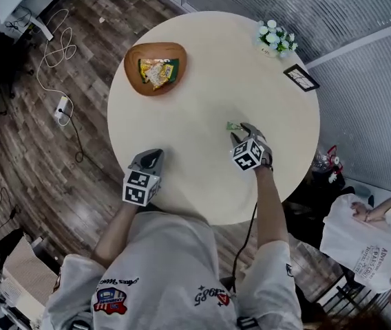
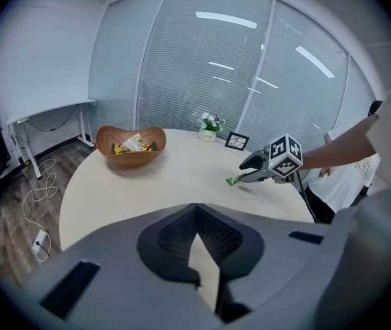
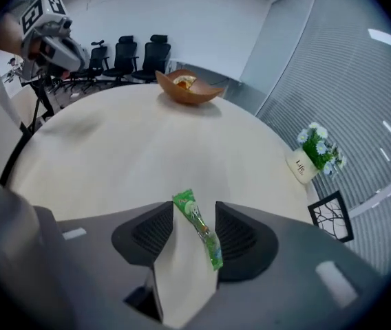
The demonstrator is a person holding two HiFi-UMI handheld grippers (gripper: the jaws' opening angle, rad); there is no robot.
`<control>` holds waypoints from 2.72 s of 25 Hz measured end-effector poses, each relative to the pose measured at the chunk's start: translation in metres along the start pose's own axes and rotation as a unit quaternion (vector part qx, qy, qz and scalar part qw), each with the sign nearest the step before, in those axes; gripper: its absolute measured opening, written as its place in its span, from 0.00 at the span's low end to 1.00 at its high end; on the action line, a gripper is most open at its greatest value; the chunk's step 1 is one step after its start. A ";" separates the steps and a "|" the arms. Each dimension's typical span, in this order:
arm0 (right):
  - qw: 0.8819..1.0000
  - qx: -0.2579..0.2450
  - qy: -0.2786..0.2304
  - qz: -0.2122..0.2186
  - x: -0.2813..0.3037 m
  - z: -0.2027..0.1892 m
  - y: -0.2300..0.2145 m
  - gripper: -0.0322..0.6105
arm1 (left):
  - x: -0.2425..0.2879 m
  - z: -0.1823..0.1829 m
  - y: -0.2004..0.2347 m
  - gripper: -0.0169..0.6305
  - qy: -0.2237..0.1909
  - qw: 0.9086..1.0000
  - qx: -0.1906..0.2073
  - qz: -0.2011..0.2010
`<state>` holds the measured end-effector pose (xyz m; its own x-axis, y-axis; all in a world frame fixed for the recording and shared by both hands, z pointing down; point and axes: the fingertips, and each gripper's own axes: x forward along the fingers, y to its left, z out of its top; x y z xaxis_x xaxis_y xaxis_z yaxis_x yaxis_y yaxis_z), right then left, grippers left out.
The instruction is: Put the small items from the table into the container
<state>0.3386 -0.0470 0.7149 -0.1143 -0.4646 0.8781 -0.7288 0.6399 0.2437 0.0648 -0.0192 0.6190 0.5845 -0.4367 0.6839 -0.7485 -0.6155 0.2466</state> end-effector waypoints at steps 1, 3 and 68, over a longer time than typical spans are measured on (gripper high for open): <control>1.000 -0.001 0.014 0.008 0.007 -0.006 -0.001 0.30 | -0.001 -0.002 0.003 0.04 0.002 1.000 -0.004 0.004; 0.999 0.016 0.034 0.020 0.018 -0.017 -0.003 0.30 | -0.003 -0.007 0.006 0.04 0.005 1.000 -0.009 0.006; 0.861 0.439 -0.258 0.001 -0.120 0.220 0.171 0.05 | -0.047 0.040 0.059 0.04 -0.060 0.992 0.050 -0.096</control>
<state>0.0794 -0.0161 0.5606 -0.2353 -0.8192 0.5230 -0.9317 0.0370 -0.3613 0.0060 -0.0611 0.5735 0.7501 -0.3763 0.5438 -0.5889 -0.7541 0.2906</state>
